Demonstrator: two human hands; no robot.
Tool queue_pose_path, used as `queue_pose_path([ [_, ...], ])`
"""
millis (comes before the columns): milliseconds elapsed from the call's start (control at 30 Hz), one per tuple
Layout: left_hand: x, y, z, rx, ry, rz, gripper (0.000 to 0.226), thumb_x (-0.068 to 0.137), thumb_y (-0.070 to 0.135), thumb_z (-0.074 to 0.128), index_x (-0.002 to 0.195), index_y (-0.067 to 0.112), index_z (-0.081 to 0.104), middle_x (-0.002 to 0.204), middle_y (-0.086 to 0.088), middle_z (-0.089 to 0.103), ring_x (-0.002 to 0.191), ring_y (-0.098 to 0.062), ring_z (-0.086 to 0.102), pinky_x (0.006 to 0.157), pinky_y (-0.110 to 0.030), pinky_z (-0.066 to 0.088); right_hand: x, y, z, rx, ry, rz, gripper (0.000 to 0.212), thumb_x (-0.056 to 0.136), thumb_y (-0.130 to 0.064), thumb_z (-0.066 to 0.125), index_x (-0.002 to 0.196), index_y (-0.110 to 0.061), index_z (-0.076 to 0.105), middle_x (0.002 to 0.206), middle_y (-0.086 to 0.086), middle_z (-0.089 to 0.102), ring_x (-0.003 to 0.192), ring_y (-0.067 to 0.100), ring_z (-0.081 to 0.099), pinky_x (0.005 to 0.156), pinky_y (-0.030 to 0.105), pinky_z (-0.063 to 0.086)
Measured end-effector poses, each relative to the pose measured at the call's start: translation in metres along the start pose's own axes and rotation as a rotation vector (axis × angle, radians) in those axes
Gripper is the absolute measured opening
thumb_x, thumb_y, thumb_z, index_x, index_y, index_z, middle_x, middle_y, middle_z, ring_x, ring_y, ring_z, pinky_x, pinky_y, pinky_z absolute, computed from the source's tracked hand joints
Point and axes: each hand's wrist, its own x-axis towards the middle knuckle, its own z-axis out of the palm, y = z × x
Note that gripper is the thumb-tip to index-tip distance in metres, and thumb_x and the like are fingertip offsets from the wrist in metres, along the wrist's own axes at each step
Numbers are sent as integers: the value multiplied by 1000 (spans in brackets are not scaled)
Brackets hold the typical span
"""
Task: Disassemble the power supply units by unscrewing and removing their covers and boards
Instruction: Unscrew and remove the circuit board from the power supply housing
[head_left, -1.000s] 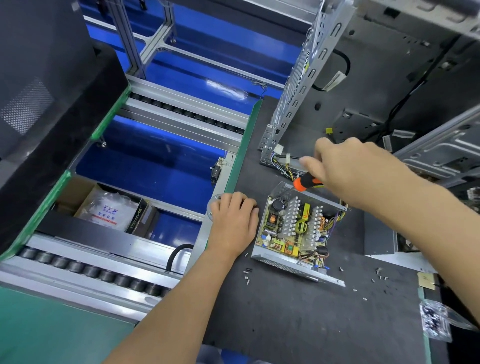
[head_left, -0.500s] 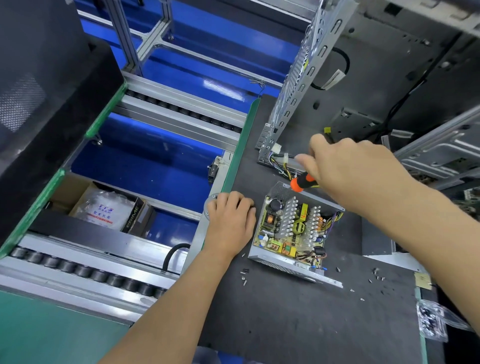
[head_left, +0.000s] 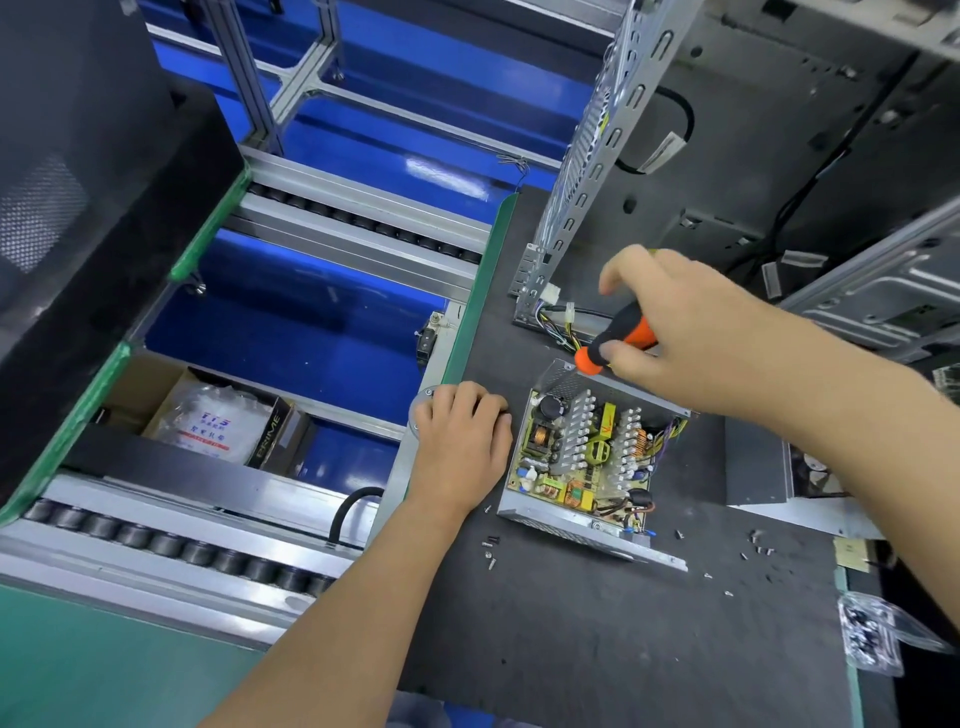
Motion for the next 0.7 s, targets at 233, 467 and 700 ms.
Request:
queue_pose_path([
  [233,-1,0,-1,-1,-10,-6,24,95,31,47,95,21,69,96,1,59,90,-25,52,76,-43,37,0,-2,5,-12,68,-30,29,91,-42,51,108,-20,40,94,8,51,83,33,51,76,42,46],
  [467,0,3,-6,-33,-45,-38,31,98,38,48,95,19,71,96,0,61,90,-27,53,76,-44,38,2,-2,9,-99,124,8,29,96,-44,43,105,-16,41,91,7,48,83,36,52,73,43,45],
  [700,2,3,-9,-87,-159,-107,50,96,60,36,102,22,68,103,2,54,99,-20,44,87,-40,30,-2,-9,5,-417,101,77,55,92,-62,14,104,-16,41,71,7,40,64,34,49,53,36,36],
])
